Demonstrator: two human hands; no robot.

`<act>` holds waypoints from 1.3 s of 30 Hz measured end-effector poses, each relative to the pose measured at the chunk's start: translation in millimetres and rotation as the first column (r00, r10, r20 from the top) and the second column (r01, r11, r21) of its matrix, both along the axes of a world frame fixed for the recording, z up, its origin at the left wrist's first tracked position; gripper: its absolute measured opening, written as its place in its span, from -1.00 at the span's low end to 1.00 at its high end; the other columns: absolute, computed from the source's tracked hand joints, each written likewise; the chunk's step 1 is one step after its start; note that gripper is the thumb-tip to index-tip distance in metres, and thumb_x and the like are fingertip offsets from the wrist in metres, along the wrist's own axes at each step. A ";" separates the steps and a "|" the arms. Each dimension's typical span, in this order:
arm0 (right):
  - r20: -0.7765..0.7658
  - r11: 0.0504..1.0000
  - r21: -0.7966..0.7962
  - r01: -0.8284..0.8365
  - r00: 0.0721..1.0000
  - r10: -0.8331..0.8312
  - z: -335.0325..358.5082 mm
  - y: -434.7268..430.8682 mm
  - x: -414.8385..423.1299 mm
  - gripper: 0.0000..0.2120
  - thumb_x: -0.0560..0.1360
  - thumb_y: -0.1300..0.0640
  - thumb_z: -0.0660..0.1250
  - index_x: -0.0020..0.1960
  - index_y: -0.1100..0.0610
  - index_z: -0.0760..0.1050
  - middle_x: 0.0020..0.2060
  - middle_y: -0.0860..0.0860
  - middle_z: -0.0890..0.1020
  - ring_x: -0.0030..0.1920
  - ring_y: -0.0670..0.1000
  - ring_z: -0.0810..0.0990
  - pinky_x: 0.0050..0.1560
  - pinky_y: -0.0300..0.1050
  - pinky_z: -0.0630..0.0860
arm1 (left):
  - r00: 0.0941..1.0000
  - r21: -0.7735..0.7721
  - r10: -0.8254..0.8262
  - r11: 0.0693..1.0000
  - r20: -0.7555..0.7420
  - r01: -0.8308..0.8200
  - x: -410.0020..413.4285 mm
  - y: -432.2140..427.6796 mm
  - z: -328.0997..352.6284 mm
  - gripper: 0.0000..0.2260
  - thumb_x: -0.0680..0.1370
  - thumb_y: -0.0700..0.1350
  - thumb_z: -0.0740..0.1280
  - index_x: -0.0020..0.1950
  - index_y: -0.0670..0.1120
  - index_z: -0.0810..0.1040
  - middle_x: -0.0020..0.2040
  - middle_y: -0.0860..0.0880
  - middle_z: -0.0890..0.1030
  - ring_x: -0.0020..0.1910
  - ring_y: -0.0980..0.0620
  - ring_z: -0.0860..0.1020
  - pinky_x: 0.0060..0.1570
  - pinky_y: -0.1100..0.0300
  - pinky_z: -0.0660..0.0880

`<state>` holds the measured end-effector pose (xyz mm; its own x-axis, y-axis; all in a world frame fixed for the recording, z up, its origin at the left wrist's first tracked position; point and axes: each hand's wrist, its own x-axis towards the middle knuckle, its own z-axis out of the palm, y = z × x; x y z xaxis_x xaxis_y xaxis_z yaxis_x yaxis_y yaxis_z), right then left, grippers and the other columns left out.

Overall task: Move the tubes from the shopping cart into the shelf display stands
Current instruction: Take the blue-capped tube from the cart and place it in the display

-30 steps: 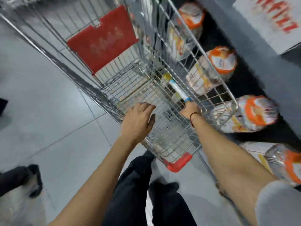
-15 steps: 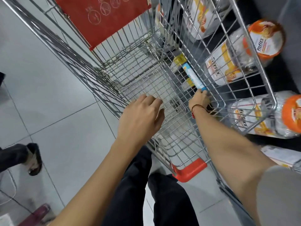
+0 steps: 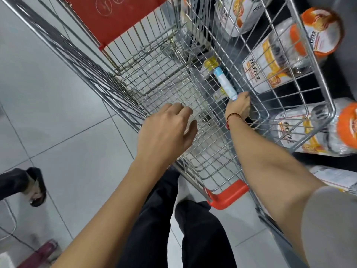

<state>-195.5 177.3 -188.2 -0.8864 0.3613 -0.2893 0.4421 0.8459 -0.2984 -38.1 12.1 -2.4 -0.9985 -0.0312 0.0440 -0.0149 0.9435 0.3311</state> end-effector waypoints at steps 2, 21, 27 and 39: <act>0.000 0.998 0.033 -0.044 0.999 0.044 0.5 -1.8 -0.4 -0.66 0.53 0.25 0.27 0.28 0.30 0.34 0.21 0.25 0.55 0.18 0.24 0.57 0.01 0.11 0.58 | 1.000 -0.001 -0.003 1.000 -0.017 0.003 -0.4 1.0 -0.4 -0.80 0.52 -0.02 0.28 -0.06 -0.14 0.57 -0.17 -0.07 0.63 -0.15 -0.09 0.57 -0.46 0.14 0.41; -0.030 0.901 -0.377 -0.216 0.975 0.222 142.7 11.0 3.3 -0.61 0.49 0.24 0.34 0.29 0.28 0.42 0.23 0.25 0.49 0.24 0.18 0.46 0.13 -0.18 0.44 | 0.998 0.065 -0.055 0.996 -0.033 0.057 0.4 0.8 5.2 -0.84 0.50 -0.08 0.33 -0.02 -0.14 0.61 -0.12 -0.10 0.66 -0.12 -0.13 0.59 -0.41 0.06 0.54; -0.128 0.873 -0.328 -0.362 0.932 0.339 242.0 60.6 17.5 -0.64 0.41 0.25 0.41 0.20 0.18 0.51 0.16 0.19 0.59 0.19 0.14 0.54 0.08 -0.23 0.40 | 0.994 0.145 -0.112 0.983 0.008 0.110 -4.3 6.1 19.5 -0.95 0.44 -0.21 0.40 -0.11 -0.13 0.63 -0.14 -0.12 0.67 -0.18 -0.15 0.60 -0.42 0.14 0.48; -0.322 0.910 -0.089 -0.404 0.877 0.357 436.5 193.8 120.0 -0.65 0.37 0.30 0.38 0.14 0.10 0.55 0.08 0.10 0.62 0.11 0.07 0.55 0.00 -0.27 0.33 | 0.889 0.259 -0.404 0.854 -0.215 0.451 -62.6 146.3 113.8 -0.86 0.46 -0.20 0.36 -0.01 -0.13 0.62 -0.06 -0.16 0.65 -0.18 -0.18 0.60 -0.33 0.03 0.53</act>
<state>-75.5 371.1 248.3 -0.9987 -0.0481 -0.0190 -0.0323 0.8660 -0.4991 -100.7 158.3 111.4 -0.8985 0.3623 0.2477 0.4380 0.7037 0.5594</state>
